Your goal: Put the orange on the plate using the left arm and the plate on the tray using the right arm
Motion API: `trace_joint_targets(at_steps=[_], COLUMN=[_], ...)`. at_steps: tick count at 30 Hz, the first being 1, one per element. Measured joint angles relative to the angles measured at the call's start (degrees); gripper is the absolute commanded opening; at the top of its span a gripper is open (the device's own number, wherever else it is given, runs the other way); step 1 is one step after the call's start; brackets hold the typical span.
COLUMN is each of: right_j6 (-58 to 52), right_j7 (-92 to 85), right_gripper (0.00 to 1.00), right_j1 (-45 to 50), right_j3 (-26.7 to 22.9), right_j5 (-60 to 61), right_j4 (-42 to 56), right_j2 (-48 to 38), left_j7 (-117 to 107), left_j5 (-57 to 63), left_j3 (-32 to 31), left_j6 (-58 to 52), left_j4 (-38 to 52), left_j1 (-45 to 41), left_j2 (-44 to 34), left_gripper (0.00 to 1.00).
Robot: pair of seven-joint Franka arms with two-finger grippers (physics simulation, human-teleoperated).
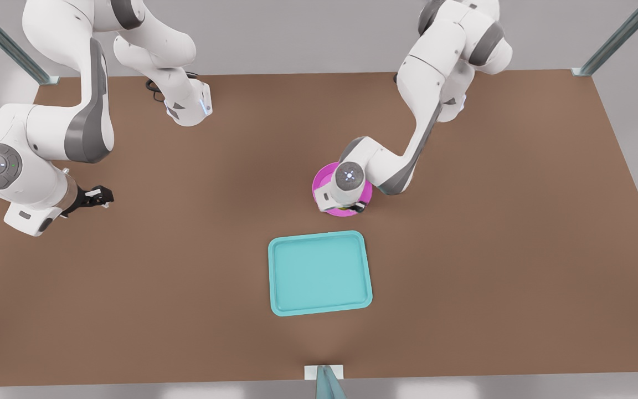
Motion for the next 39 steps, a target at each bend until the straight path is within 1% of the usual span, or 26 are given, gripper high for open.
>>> trace_joint_targets(at_steps=[2, 3, 5, 6, 7, 8, 11, 12, 13, 14, 15, 16, 17, 18, 19, 20, 21, 22, 23, 26, 30, 34, 39], right_j6=[0.0, 0.01, 0.01, 0.01, 0.02, 0.02, 0.01, -0.04, -0.17, 0.13, 1.47, 4.03, 7.05, 10.75, 14.71, 19.18, 23.8, 28.3, 32.76, 43.99, 54.22, 60.6, 64.69], right_j7=[-0.02, -0.03, -0.04, -0.05, -0.05, -0.05, -0.06, -0.12, -0.16, 0.05, 0.32, 0.77, 1.29, 1.78, 2.27, 2.74, 3.19, 3.65, 4.09, 5.34, 6.89, 8.33, 9.74], right_gripper=[1.0, 1.0, 1.0, 1.0, 1.0, 1.0, 1.0, 1.0, 1.0, 1.0, 1.0, 1.0, 1.0, 1.0, 1.0, 1.0, 1.0, 1.0, 1.0, 1.0, 1.0, 1.0, 1.0], right_j1=[-0.01, -0.01, 0.0, 0.0, 0.0, 0.0, 0.0, 0.14, 0.46, 1.46, 3.08, 4.48, 5.83, 7.48, 9.56, 11.68, 14.04, 16.54, 19.34, 27.03, 34.81, 39.27, 42.27], right_j3=[0.0, 0.0, 0.0, 0.0, 0.0, 0.0, 0.0, 0.03, 0.17, 0.27, 0.35, 0.43, 0.48, 0.52, 0.56, 0.73, 0.92, 1.07, 1.14, 1.22, 1.36, 1.76, 2.3], right_j5=[0.0, 0.0, 0.0, 0.0, 0.0, 0.0, 0.01, 0.13, 1.55, 3.95, 6.88, 10.48, 13.95, 17.36, 20.77, 24.06, 27.45, 30.86, 34.42, 44.86, 55.52, 61.78, 65.97], right_j4=[-0.05, -0.07, -0.05, -0.02, -0.01, 0.0, -0.01, -0.11, -0.95, -3.1, -6.14, -10.82, -14.86, -19.43, -24.1, -29.2, -33.33, -36.35, -38.4, -40.16, -39.92, -37.81, -35.4], right_j2=[0.02, 0.03, 0.22, 0.37, 0.44, 0.49, 0.65, 1.1, 1.93, 3.23, 4.4, 4.96, 5.29, 5.32, 4.89, 4.31, 4.09, 4.25, 5.14, 9.02, 11.34, 14.28, 16.28], left_j7=[-3.96, -5.78, -9.02, -10.51, -11.89, -13.19, -16.66, -17.69, -18.47, -18.82, -18.64, -17.73, -16.59, -15.47, -14.42, -13.37, -12.34, -11.37, -10.43, -7.92, -5.12, -2.87, -0.73], left_j5=[-0.97, -1.29, -1.56, -1.6, -1.7, -1.79, -1.81, -1.98, -2.39, -2.73, -2.9, -2.93, -2.9, -2.95, -2.05, 0.9, 3.33, 5.14, 6.33, 8.51, 9.61, 9.8, 9.17], left_j3=[-1.4, -1.74, -1.99, -2.0, -1.99, -1.95, -1.59, -0.08, 3.52, 9.38, 15.53, 22.3, 27.61, 29.66, 20.41, 7.91, 1.16, -2.33, -4.0, -5.38, -4.68, -3.8, -2.31], left_j6=[-2.81, -4.09, -6.08, -6.82, -7.39, -7.86, -8.97, -9.87, -12.48, -16.4, -20.84, -25.28, -29.18, -32.76, -35.68, -37.07, -37.5, -38.18, -39.22, -42.16, -44.53, -46.05, -47.12], left_j4=[0.96, 0.64, -0.64, -1.18, -1.46, -1.67, -2.07, -1.63, 0.63, 4.85, 10.19, 15.27, 18.97, 21.7, 23.06, 20.29, 16.54, 16.2, 17.33, 18.54, 18.8, 18.82, 20.07], left_j1=[-1.49, -1.93, -2.11, -2.08, -2.07, -2.06, -1.97, -2.05, -1.84, -1.56, -1.26, -1.22, -0.6, 1.54, 11.66, 23.07, 29.61, 32.84, 34.18, 35.11, 35.74, 36.02, 36.08], left_j2=[1.05, 1.26, 1.66, 1.7, 1.86, 2.07, 1.89, -0.06, -4.45, -9.2, -12.2, -13.75, -14.6, -14.99, -16.48, -19.65, -22.46, -23.28, -23.34, -23.51, -23.77, -24.11, -24.72], left_gripper=[0.62, 0.66, 0.67, 0.71, 0.97, 1.0, 1.0, 1.0, 1.0, 1.0, 1.0, 1.0, 1.0, 1.0, 1.0, 1.0, 1.0, 1.0, 1.0, 1.0, 1.0, 1.0, 1.0])
